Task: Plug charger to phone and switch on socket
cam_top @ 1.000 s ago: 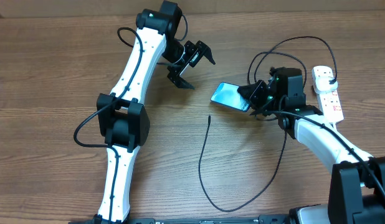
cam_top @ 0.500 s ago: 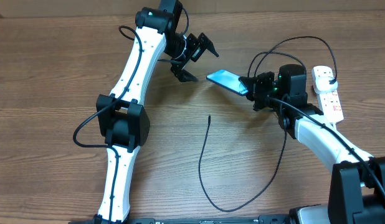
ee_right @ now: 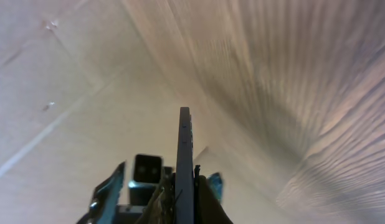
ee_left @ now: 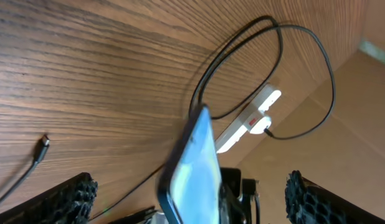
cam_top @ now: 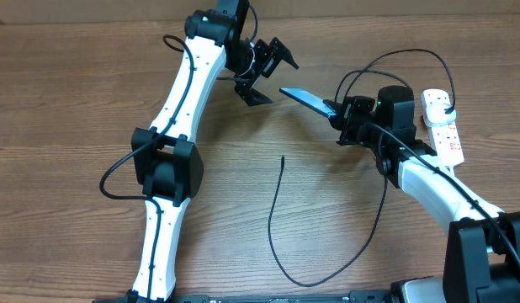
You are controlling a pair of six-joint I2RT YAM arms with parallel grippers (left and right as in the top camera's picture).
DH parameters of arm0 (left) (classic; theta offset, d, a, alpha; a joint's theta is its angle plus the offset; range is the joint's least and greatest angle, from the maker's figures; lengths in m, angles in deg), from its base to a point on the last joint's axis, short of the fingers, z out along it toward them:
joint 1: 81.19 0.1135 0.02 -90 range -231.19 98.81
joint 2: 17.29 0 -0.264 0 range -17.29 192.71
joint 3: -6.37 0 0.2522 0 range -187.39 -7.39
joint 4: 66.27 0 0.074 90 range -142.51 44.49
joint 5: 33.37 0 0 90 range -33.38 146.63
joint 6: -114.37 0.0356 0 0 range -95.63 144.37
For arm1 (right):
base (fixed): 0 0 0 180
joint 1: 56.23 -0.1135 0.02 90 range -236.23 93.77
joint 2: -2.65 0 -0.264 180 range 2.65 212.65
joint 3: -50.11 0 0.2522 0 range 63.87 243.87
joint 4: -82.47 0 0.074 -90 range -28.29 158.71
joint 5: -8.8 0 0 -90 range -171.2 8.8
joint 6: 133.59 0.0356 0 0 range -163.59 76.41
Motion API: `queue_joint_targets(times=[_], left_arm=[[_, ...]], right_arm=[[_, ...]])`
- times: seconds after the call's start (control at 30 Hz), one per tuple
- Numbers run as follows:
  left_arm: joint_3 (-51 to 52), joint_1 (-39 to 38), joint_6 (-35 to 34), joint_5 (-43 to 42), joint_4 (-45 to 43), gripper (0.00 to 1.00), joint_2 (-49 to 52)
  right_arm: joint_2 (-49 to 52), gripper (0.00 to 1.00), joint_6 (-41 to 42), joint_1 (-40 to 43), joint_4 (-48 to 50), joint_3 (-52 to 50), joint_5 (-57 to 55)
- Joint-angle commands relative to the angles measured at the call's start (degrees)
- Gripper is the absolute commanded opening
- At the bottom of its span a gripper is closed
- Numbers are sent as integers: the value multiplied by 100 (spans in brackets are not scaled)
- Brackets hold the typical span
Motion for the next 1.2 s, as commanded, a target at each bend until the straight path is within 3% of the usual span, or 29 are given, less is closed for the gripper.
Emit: queue_joint_targets(times=[0.0,0.73,0.93,1.17], left_arm=[[-149,-160,-531,205,-94,100,-4],[-149,-533,-1259,743,-538,100,-4],[-149,-533,-1366,743,-551,93,-4],[-149,-533,-1464,741,-643,76,-4]], right_arm=[[-46,4,363,-17,350,138,109],[-46,4,940,-37,509,138,391],[-46,4,946,-37,509,138,396],[-46,4,1241,-37,531,138,546]])
